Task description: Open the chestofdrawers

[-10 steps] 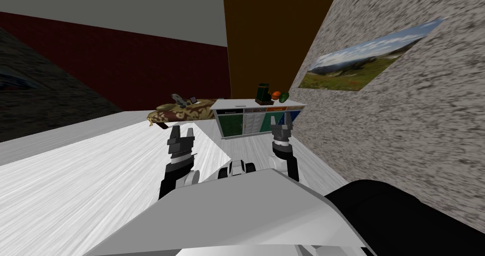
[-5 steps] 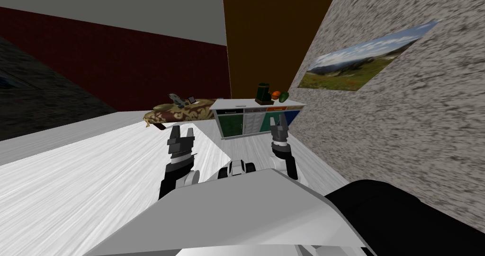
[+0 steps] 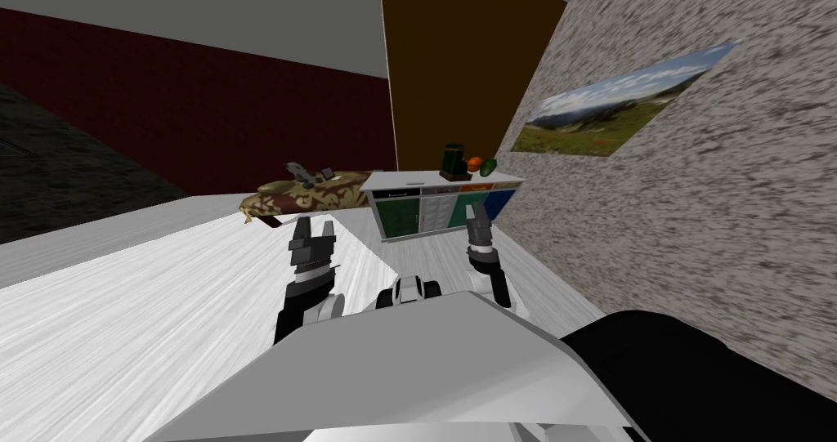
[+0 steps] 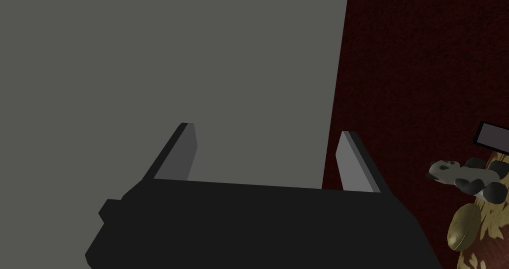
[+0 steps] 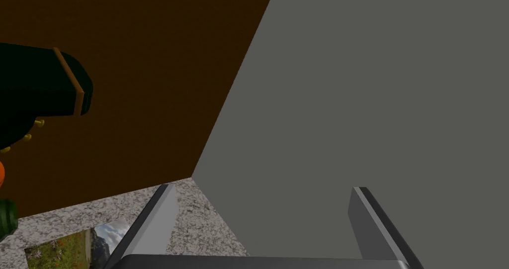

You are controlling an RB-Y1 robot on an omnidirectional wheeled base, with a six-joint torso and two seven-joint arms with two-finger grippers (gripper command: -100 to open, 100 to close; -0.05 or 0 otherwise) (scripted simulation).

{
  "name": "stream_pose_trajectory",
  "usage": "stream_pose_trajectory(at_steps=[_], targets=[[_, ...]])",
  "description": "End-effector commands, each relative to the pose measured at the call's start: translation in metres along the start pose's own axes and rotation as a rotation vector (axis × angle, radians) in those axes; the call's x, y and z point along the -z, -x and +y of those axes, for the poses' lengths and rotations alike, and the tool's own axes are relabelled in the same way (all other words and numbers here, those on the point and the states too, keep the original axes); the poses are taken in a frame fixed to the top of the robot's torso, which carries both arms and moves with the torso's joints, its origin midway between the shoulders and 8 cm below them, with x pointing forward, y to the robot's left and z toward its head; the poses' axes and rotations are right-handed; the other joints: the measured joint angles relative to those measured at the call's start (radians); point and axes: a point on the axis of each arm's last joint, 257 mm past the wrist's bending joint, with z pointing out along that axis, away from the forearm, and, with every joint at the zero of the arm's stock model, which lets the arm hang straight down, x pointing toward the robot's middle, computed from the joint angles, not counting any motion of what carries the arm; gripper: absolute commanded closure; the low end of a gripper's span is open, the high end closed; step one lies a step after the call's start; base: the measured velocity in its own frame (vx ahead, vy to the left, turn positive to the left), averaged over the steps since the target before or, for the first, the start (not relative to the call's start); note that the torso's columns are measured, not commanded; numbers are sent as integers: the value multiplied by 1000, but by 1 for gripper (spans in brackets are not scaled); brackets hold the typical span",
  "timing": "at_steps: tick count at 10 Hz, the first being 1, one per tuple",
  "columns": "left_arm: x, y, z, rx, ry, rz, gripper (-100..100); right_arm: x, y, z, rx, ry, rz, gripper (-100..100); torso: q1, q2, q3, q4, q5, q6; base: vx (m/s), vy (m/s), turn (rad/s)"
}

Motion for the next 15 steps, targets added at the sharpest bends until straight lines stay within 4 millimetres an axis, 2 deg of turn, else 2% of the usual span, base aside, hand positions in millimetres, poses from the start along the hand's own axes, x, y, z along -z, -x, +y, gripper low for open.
stream_pose_trajectory(at_steps=[1, 2, 4, 5, 7, 8, 10, 11, 13, 14, 15], targets=[[0, 0, 0, 0, 0, 0, 0, 1, -1, -2, 77, 3, 7, -100, -1, 0, 0, 0, 0, 0, 15, 13, 14], [0, 0, 0, 0, 0, 0, 0, 4, -3, -9, 125, 5, 22, -100, -3, 1, 0, 0, -1, 0, 33, 29, -62], [0, 0, 0, 0, 0, 0, 0, 4, -3, -9, 167, 6, 22, -100, -1, 0, 0, 0, 0, 0, 23, 28, -22], [0, 0, 0, 0, 0, 0, 0, 8, -6, -16, 219, 8, 37, -100, -1, 1, 0, 0, 0, 0, 29, 43, -52], [0, 0, 0, 0, 0, 0, 0, 8, -6, -16, 263, 9, 36, -100, 0, 0, 0, 0, 0, 0, 23, 37, -26], [0, 0, 0, 0, 0, 0, 0, 12, -8, -24, 312, 12, 50, -100, -2, 1, 0, 0, 0, 0, 33, 52, -73], [0, 0, 0, 0, 0, 0, 0, 12, -8, -24, 362, 13, 50, -100, -1, 0, 0, 0, 0, 0, 25, 35, -19], [0, 0, 0, 0, 0, 0, 0, 17, -11, -31, 407, 17, 63, -100, -2, 1, 0, 0, -1, 0, 46, 37, -63], [0, 0, 0, 0, 0, 0, 0, 17, -11, -31, 463, 18, 62, -100, 0, 0, 0, 0, 0, 0, 33, 37, -29], [0, 0, 0, 0, 0, 0, 0, 21, -13, -40, 504, 22, 75, -100, -1, 1, 1, 0, 0, 0, 25, 51, -62], [0, 0, 0, 0, 0, 0, 0, 21, -13, -40, 532, 23, 75, -100, 0, 1, 1, 0, 0, 0, 34, 51, -48]])
